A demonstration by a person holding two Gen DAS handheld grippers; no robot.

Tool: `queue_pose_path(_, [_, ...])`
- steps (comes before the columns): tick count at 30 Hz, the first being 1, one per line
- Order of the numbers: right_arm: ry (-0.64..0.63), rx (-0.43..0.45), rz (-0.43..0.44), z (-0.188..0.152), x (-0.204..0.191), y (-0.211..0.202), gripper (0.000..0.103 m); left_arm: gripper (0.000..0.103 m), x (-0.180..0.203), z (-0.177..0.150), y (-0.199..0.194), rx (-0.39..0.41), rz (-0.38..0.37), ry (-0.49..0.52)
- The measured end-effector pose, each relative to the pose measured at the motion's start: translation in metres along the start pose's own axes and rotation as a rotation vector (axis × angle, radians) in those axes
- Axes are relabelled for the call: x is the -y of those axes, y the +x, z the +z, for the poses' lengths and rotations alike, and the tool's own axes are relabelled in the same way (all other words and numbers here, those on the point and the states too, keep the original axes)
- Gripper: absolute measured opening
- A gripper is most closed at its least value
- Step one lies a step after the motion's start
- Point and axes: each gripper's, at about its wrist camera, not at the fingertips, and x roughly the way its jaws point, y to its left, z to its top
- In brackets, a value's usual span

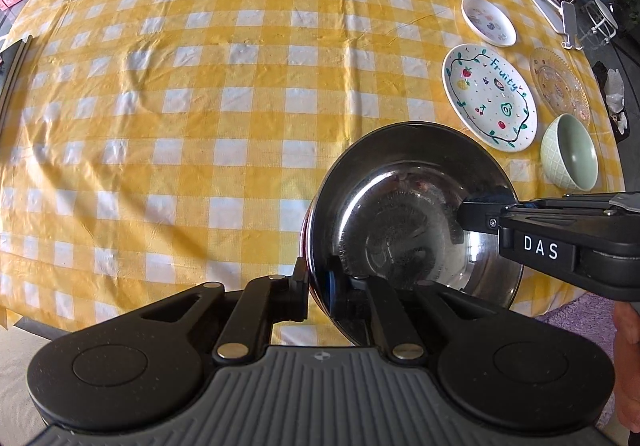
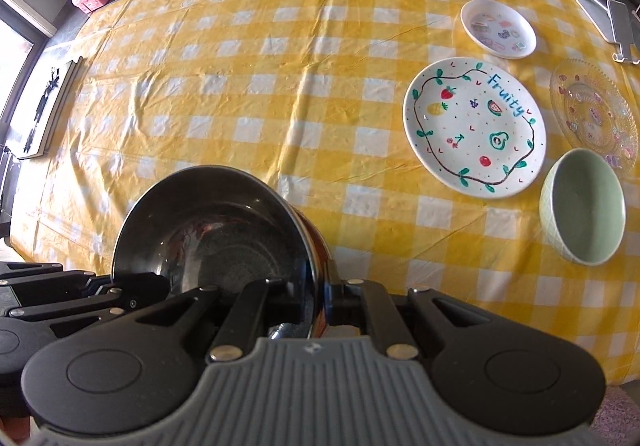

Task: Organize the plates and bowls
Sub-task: 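Lower the held steel bowl into the orange-bottomed steel bowl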

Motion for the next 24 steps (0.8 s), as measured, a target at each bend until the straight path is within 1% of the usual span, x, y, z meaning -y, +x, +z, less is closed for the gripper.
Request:
queue_pose_path(2, [0.003, -0.013, -0.003, 0.000, 0.001, 0.005, 0.006, 0.010, 0.002, 0.001, 0.004, -0.018, 0.004, 0.008])
queue_pose_path(4, [-0.010, -0.007, -0.012, 0.000, 0.001, 0.006, 0.006, 0.011, 0.004, 0.002, 0.008, -0.025, 0.009, 0.025])
queue_pose_path(7, [-0.013, -0.016, -0.021, 0.001, 0.003, 0.010, 0.006, 0.012, 0.010, 0.003, 0.012, -0.026, 0.040, 0.054])
queue_pose_path(10, [-0.031, -0.014, -0.031, 0.001, 0.001, 0.011, 0.005, 0.010, 0.015, 0.004, 0.012, -0.018, 0.082, 0.091])
queue_pose_path(13, [-0.055, -0.010, -0.041, 0.000, -0.001, 0.012, 0.004, 0.008, 0.015, 0.004, 0.014, -0.022, 0.106, 0.101])
queue_pose_path(20, [-0.080, -0.003, -0.058, 0.000, -0.004, 0.012, 0.003, 0.009, 0.009, 0.003, 0.014, -0.015, 0.083, 0.086])
queue_pose_path(24, [-0.083, 0.009, -0.048, -0.002, -0.003, 0.007, 0.001, 0.011, 0.007, 0.003, 0.004, 0.025, 0.057, 0.085])
